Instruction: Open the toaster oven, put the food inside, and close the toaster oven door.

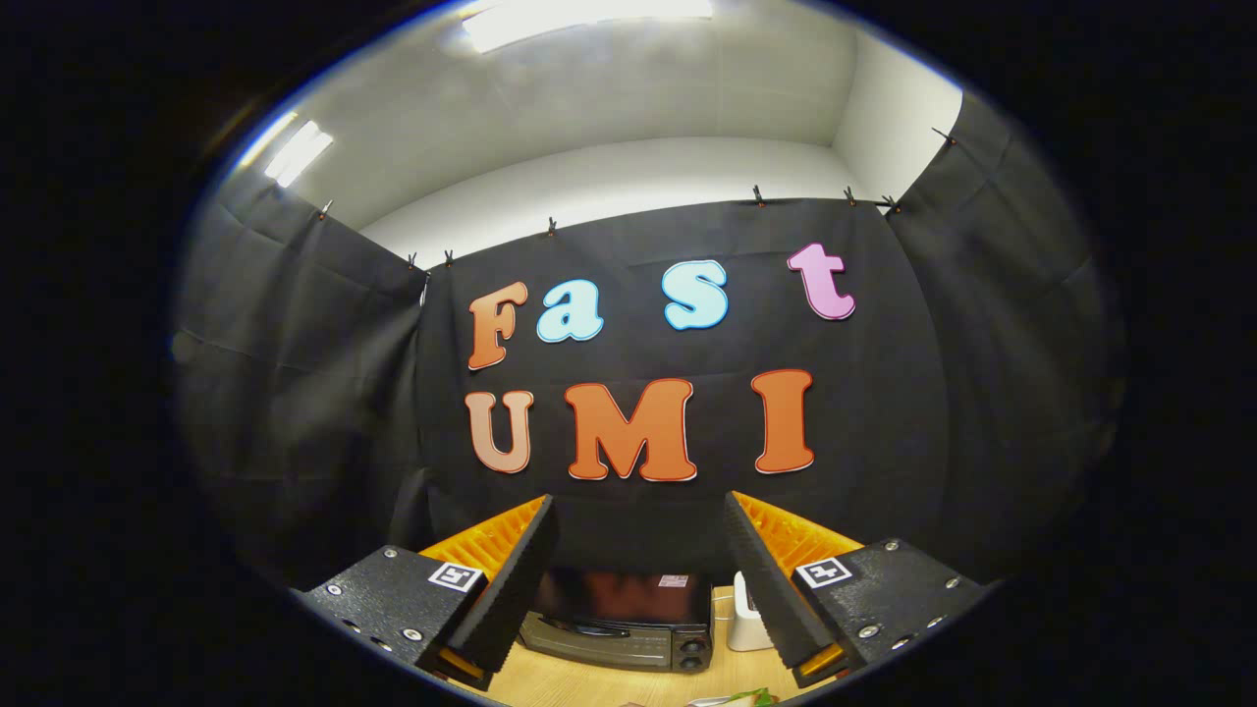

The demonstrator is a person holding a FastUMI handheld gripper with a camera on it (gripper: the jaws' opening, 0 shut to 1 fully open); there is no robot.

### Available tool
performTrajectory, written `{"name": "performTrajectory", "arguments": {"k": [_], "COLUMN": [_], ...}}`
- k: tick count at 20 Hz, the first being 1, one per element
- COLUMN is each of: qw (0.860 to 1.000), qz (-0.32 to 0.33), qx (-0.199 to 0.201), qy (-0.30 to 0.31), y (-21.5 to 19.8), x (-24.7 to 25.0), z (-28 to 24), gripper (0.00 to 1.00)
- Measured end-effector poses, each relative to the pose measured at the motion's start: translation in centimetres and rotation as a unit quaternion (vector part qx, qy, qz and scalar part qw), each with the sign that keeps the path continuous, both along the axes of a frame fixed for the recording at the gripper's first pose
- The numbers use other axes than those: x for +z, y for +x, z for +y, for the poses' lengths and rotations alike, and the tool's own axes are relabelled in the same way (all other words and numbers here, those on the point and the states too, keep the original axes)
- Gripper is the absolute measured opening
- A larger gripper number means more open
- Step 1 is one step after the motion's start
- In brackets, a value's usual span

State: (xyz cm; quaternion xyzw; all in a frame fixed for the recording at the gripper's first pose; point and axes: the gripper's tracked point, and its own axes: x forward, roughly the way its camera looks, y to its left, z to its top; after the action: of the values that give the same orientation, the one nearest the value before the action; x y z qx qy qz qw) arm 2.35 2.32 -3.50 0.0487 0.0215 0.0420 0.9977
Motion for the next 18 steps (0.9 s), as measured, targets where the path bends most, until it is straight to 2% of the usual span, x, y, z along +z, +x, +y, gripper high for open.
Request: {"name": "performTrajectory", "arguments": {"k": [6, 13, 18], "qw": [1.0, 0.997, 0.993], "qz": [0.022, 0.067, 0.105], "qx": [0.009, 0.038, 0.044], "qy": [-0.017, -0.018, -0.016], "y": [2.1, 5.0, 7.1], "x": [-5.1, -12.7, -18.9], "z": [3.0, 7.8, 10.3], "gripper": [1.0, 1.0, 1.0]}}
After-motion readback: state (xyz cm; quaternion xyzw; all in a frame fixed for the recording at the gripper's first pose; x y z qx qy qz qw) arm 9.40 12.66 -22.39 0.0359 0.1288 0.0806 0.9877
